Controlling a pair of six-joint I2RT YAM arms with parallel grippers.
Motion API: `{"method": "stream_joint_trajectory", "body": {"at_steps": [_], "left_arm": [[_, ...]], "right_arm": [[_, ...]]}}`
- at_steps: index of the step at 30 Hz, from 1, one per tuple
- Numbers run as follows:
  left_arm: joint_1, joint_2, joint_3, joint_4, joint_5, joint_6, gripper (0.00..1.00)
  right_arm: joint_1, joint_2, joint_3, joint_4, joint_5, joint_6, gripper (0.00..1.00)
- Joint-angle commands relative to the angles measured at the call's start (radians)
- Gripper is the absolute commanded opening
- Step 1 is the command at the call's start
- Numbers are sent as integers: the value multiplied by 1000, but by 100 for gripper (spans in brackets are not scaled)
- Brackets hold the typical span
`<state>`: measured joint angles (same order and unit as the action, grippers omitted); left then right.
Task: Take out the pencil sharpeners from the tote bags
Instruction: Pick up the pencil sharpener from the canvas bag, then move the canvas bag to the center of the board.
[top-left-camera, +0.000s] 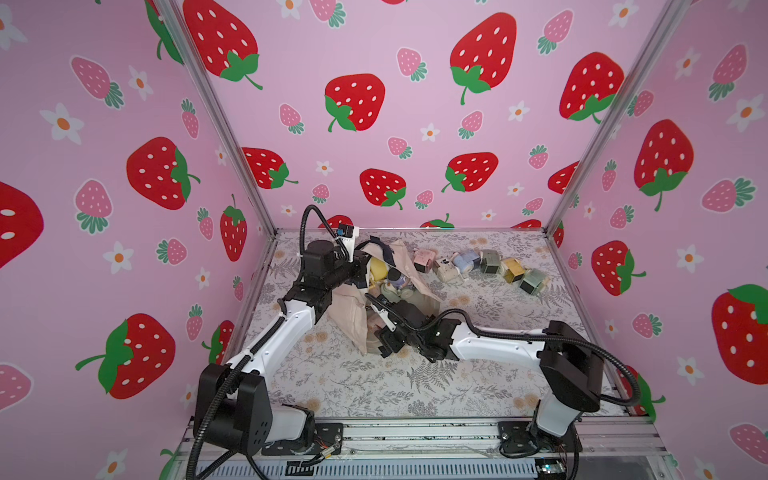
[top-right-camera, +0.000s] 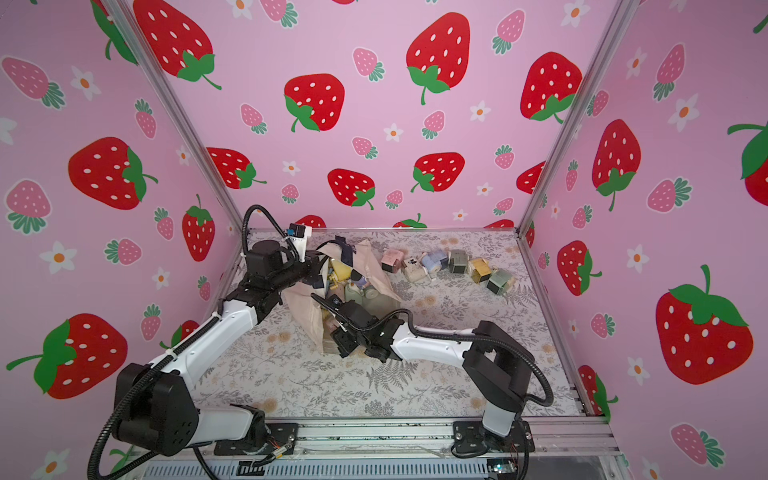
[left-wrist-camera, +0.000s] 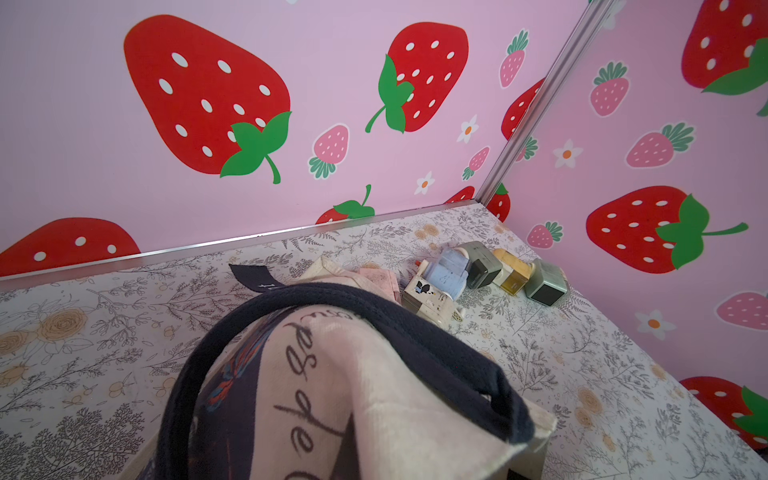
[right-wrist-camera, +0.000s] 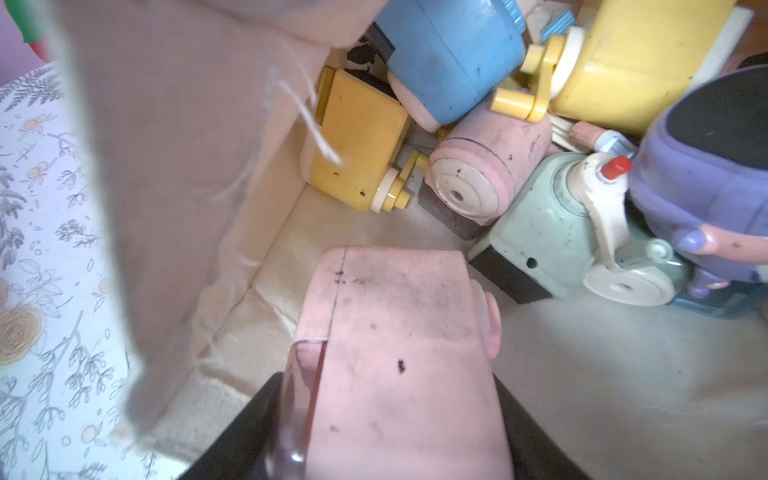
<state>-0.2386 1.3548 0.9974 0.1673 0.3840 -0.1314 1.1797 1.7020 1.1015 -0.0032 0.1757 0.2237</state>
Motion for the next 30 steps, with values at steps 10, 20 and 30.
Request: {"method": "stream_joint_trajectory", "body": {"at_steps": [10,20,30], "left_arm": [[0,-30,46,120,30,9,0],[-1,-35,43,122,26,9,0],[-1,-34,42,120,27,9,0]], "right_arm": [[1,-328,-154,1,38,-154,67],[-93,-666,-333,31,335,-72,66],[-390,-718,-465,3,408,138,66]]}}
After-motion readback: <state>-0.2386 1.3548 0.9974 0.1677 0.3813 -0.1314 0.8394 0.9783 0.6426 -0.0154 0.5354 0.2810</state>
